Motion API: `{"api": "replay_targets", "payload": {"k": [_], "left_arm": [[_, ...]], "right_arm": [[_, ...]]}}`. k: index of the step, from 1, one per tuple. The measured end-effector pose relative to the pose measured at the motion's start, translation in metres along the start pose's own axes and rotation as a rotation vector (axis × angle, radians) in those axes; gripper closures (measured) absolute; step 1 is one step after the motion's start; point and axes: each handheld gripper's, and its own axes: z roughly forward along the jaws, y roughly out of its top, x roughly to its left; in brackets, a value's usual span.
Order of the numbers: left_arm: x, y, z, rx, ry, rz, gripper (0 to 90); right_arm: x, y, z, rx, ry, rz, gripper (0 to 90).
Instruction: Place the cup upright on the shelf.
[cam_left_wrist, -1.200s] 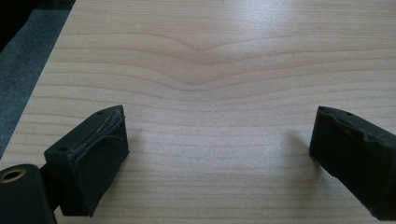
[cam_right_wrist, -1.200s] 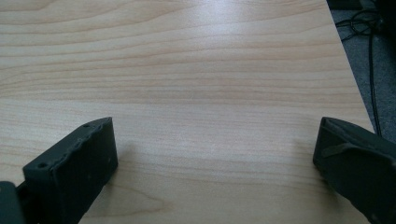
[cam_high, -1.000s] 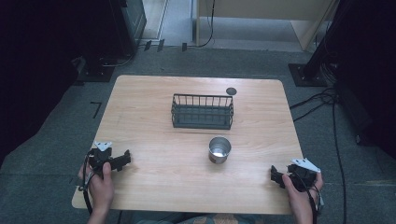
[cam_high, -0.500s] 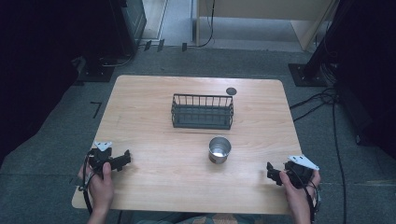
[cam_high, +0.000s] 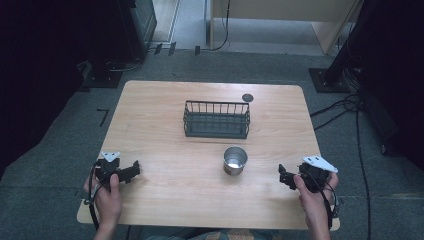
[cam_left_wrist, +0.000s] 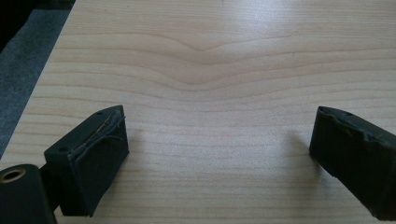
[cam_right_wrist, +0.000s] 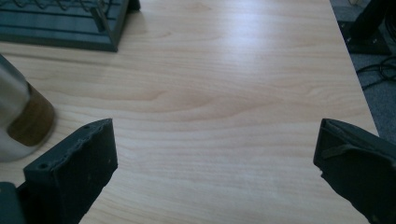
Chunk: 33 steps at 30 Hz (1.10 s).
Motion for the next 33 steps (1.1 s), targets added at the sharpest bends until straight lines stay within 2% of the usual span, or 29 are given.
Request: {"api": "replay_targets", "payload": {"k": [10,16,33], "left_arm": [[0.000,0.000,0.000,0.000,0.000,0.000,4.8],[0.000,0.000,0.000,0.000,0.000,0.000,4.8],[0.000,0.000,0.000,0.000,0.000,0.000,4.8]], "right_arm": [[0.018,0.021,-0.003,-0.028,0.033,-0.023,0.0],[0.037,0.035,-0.003,-0.042,0.063,-0.040,0.0],[0.078,0.053,0.001,-0.072,0.147,-0.077,0.0]]}}
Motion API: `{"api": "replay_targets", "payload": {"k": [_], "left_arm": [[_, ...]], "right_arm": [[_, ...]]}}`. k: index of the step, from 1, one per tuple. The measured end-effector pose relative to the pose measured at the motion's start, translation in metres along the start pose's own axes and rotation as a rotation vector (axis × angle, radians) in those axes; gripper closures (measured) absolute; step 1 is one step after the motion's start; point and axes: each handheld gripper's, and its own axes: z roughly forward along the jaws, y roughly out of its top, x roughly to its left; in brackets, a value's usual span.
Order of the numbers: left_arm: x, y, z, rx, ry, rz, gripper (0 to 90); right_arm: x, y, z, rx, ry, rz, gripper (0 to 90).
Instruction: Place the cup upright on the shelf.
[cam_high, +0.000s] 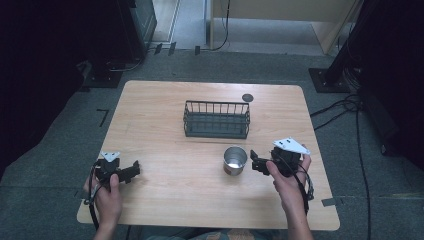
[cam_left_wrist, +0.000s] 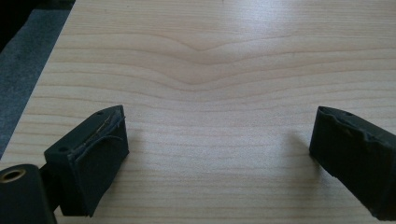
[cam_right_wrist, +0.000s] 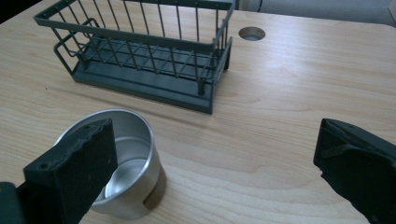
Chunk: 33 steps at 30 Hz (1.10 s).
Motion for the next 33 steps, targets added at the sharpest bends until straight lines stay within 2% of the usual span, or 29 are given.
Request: {"api": "replay_targets", "payload": {"k": [7,18,28,33], "left_arm": [[0.000,0.000,0.000,0.000,0.000,0.000,4.8],[0.000,0.000,0.000,0.000,0.000,0.000,4.8],[0.000,0.000,0.000,0.000,0.000,0.000,4.8],[0.000,0.000,0.000,0.000,0.000,0.000,4.8]], "right_arm": [[0.023,0.003,0.010,-0.001,0.043,-0.024,0.0],[0.047,0.001,0.025,0.015,0.105,-0.038,0.0],[0.058,-0.008,0.035,0.017,0.122,-0.035,0.0],[0.058,-0.015,0.039,-0.004,0.124,0.003,0.0]]}}
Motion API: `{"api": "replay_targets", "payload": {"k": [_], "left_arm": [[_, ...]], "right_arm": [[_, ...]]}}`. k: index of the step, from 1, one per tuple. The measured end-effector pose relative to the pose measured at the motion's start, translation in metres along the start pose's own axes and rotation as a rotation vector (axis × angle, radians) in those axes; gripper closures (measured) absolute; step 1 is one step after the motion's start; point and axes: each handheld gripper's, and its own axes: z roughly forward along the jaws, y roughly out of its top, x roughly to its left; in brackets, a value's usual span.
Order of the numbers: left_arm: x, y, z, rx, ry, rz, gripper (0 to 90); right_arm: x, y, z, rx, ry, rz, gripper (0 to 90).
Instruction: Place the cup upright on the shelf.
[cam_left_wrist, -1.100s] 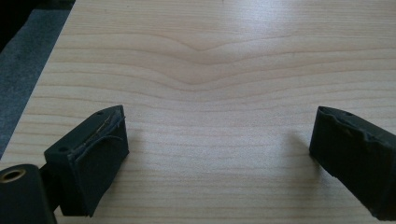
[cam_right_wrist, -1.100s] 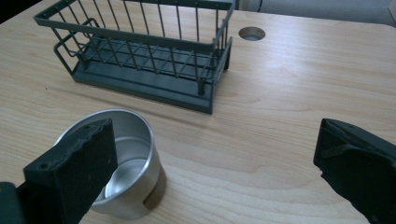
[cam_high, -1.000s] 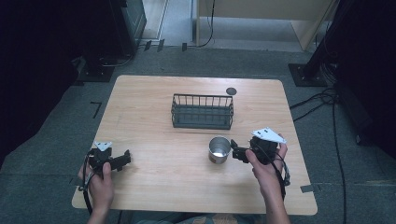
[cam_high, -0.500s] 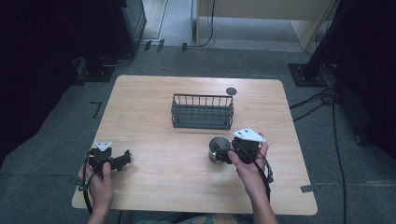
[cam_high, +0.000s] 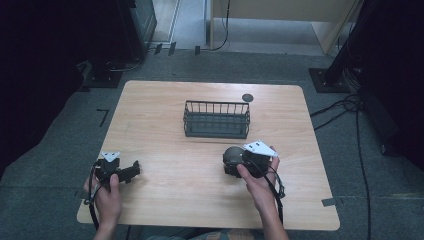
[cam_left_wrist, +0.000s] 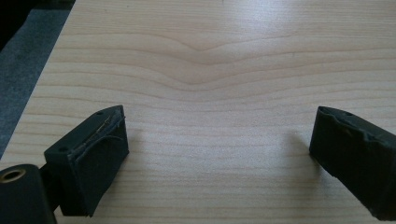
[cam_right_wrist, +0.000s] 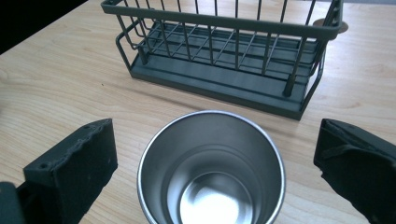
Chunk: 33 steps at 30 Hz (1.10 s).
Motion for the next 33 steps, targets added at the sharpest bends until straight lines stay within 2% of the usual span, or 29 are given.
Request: {"api": "replay_targets", "payload": {"k": [4,8,17,29,33], "left_arm": [[0.000,0.000,0.000,0.000,0.000,0.000,4.8],[0.000,0.000,0.000,0.000,0.000,0.000,4.8],[0.000,0.000,0.000,0.000,0.000,0.000,4.8],[0.000,0.000,0.000,0.000,0.000,0.000,4.8],[0.000,0.000,0.000,0.000,0.000,0.000,4.8]], "right_arm": [[0.000,-0.006,0.004,-0.002,0.009,0.027,0.0],[0.001,-0.012,0.010,0.009,-0.014,0.036,0.0],[0.002,-0.023,0.022,0.036,-0.046,0.030,0.0],[0.004,-0.034,0.035,0.075,-0.055,0.023,0.0],[0.004,-0.038,0.037,0.073,-0.079,0.021,5.0]]}}
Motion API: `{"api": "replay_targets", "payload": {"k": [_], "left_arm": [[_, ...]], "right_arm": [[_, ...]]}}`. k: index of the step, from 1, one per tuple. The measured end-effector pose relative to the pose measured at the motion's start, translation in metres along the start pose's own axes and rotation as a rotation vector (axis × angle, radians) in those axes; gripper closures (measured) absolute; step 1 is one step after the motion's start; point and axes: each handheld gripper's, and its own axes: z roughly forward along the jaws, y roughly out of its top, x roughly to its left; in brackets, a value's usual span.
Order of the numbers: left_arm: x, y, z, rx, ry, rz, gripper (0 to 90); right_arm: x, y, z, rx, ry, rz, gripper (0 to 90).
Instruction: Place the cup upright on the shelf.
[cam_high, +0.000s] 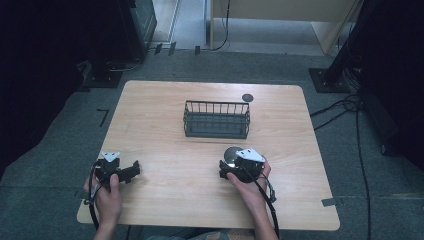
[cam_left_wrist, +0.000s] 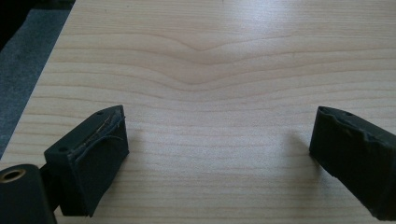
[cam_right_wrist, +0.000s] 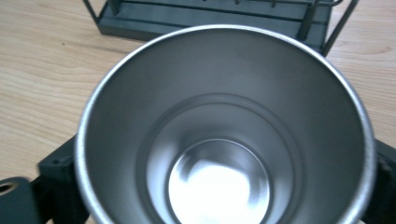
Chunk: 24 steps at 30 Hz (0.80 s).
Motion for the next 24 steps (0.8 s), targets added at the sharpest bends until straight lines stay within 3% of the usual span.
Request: {"api": "replay_targets", "payload": {"k": [5,14,24], "left_arm": [[0.000,0.000,0.000,0.000,0.001,0.001,4.8],[0.000,0.000,0.000,0.000,0.000,0.002,4.8],[0.000,0.000,0.000,0.000,0.000,0.002,4.8]], "right_arm": [[0.002,0.000,-0.003,-0.030,-0.044,-0.024,17.2],[-0.003,0.007,-0.008,-0.040,-0.043,-0.005,17.7],[0.000,0.027,-0.017,-0.057,-0.028,-0.029,17.8]]}}
